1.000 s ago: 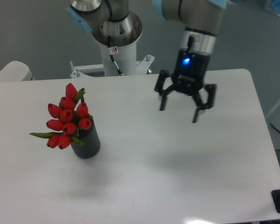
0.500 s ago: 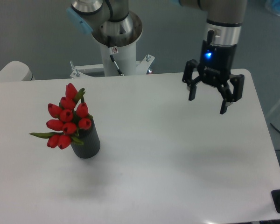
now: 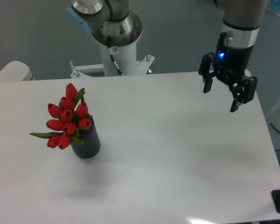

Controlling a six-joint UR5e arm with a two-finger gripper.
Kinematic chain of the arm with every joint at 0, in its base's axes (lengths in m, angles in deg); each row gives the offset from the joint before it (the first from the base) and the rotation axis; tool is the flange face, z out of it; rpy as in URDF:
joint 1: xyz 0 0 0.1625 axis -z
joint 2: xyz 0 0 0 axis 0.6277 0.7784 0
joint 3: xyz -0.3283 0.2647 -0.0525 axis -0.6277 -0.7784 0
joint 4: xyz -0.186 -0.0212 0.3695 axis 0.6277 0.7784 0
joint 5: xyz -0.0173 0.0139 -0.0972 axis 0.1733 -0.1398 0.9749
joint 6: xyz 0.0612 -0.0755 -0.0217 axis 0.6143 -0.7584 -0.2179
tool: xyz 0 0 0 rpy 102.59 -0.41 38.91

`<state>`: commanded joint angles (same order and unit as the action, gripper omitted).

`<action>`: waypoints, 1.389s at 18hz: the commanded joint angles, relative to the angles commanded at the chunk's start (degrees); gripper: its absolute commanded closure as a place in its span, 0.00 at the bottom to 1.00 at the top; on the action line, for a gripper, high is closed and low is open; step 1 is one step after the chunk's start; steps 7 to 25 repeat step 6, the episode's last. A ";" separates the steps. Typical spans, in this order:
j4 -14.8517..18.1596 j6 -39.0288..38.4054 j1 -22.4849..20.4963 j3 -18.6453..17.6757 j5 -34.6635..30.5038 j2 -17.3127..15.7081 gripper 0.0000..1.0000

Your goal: Insert the flowers into the vase

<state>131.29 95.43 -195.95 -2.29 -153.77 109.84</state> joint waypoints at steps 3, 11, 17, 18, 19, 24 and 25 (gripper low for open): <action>-0.18 -0.88 1.67 -0.44 -0.44 0.00 0.00; -0.44 -1.05 2.20 -0.44 -0.44 0.18 0.00; -0.44 -1.05 2.20 -0.44 -0.44 0.18 0.00; -0.44 -1.05 2.20 -0.44 -0.44 0.18 0.00; -0.44 -1.05 2.20 -0.44 -0.44 0.18 0.00; -0.44 -1.05 2.20 -0.44 -0.44 0.18 0.00; -0.44 -1.05 2.20 -0.44 -0.44 0.18 0.00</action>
